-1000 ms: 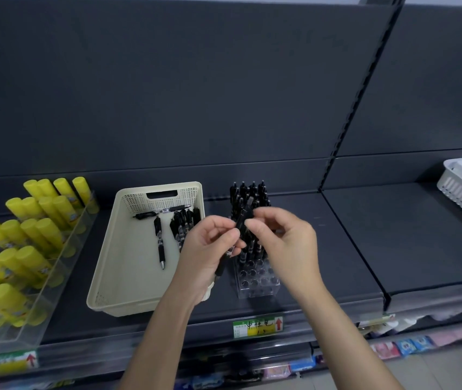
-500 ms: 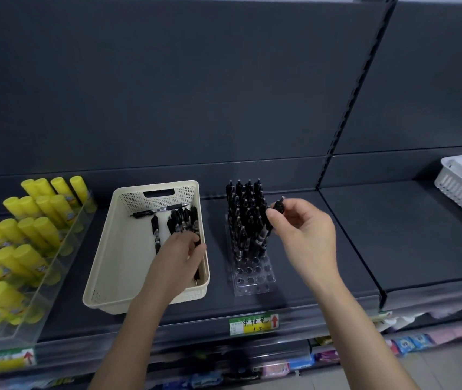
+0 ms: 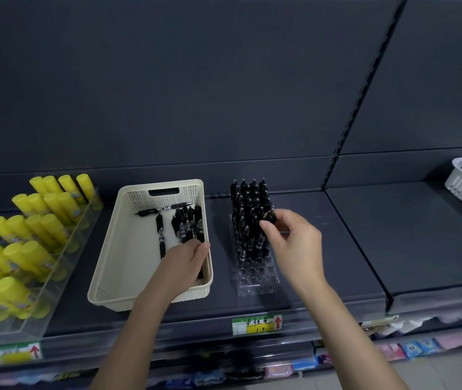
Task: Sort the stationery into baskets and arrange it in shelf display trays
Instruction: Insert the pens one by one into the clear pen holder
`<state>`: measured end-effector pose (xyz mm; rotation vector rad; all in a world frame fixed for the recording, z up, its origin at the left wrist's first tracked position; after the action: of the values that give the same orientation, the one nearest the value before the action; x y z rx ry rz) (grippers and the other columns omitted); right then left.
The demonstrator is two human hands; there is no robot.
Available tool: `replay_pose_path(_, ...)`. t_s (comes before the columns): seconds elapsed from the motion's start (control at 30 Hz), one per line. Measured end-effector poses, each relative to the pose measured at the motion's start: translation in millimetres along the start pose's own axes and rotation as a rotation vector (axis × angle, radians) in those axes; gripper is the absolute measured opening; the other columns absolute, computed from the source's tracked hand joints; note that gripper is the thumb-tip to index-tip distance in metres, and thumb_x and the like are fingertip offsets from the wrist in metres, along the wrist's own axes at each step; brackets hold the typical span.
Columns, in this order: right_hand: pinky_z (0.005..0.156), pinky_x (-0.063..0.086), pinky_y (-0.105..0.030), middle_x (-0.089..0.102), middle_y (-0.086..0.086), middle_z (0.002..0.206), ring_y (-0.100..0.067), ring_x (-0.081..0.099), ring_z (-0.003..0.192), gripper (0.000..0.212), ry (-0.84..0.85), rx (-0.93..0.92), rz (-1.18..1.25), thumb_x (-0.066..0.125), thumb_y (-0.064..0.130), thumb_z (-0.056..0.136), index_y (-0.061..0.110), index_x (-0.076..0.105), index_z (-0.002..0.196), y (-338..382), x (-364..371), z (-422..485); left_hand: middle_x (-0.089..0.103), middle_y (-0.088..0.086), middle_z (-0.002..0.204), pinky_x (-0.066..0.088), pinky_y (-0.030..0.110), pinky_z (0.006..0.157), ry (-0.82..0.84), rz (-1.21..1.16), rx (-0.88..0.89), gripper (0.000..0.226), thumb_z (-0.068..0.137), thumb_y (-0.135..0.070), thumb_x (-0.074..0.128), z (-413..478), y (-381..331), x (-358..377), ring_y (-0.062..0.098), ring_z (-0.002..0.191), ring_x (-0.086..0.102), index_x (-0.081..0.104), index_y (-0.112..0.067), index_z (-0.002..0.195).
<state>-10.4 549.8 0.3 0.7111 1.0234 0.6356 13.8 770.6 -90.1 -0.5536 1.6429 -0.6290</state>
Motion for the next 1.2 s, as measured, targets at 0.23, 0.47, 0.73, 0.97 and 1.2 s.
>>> replay_pose_path(0.23,0.074,0.050,-0.018,0.067,-0.002,0.089,-0.010,0.058,0.076,0.027,0.131,-0.062,-0.121,0.070,0.021,0.085,0.009,0.069,0.109,-2,22,-13,0.067,0.007,0.087,0.051,0.045,0.082,-0.003,-0.005,0.004,0.046,0.099,-0.046,0.032,0,-1,0,0.022,0.078,0.065,0.060,-0.011,0.094)
replay_pose_path(0.47,0.073,0.044,-0.007,0.066,0.003,0.096,-0.005,0.060,0.080,0.031,0.100,-0.041,-0.097,0.068,0.026,0.086,0.014,0.066,0.114,5,12,-13,0.068,0.004,0.085,0.051,0.042,0.081,0.004,-0.017,0.002,0.043,0.100,-0.046,0.033,0,1,1,0.019,0.077,0.066,0.060,-0.014,0.088)
replay_pose_path(0.73,0.070,0.044,-0.010,0.064,0.003,0.093,0.000,0.054,0.075,0.020,-0.002,-0.274,-0.090,0.062,0.011,0.089,0.011,0.067,0.109,68,13,-17,0.066,-0.009,0.079,0.049,0.026,0.072,0.023,-0.096,0.055,0.012,0.095,-0.032,0.052,2,0,-14,0.007,0.076,0.063,0.061,-0.029,0.088)
replay_pose_path(0.97,0.072,0.043,-0.013,0.061,0.000,0.096,-0.009,0.057,0.080,0.023,0.241,-0.243,-0.069,0.056,0.011,0.091,0.011,0.064,0.112,80,83,-13,0.063,-0.011,0.084,0.041,0.016,0.061,-0.027,-0.001,0.057,0.011,0.094,-0.031,0.056,19,16,-48,0.004,0.074,0.058,0.061,-0.021,0.092)
replay_pose_path(1.2,0.083,0.046,-0.028,0.053,-0.013,0.106,-0.029,0.054,0.100,0.023,0.398,-0.099,-0.235,0.049,0.005,0.089,0.002,0.056,0.111,53,144,-3,0.063,0.013,0.087,0.035,0.027,0.061,-0.053,0.195,0.002,0.025,0.093,-0.026,0.056,62,39,-67,0.030,0.086,0.059,0.063,-0.002,0.090)
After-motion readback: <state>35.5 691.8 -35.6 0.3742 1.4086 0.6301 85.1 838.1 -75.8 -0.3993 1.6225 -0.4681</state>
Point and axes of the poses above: each hand's wrist, its own z-axis towards the middle knuckle, its own x-axis out of the palm, y = z × x, the point moved 9 cm from there along z, towards the middle knuckle
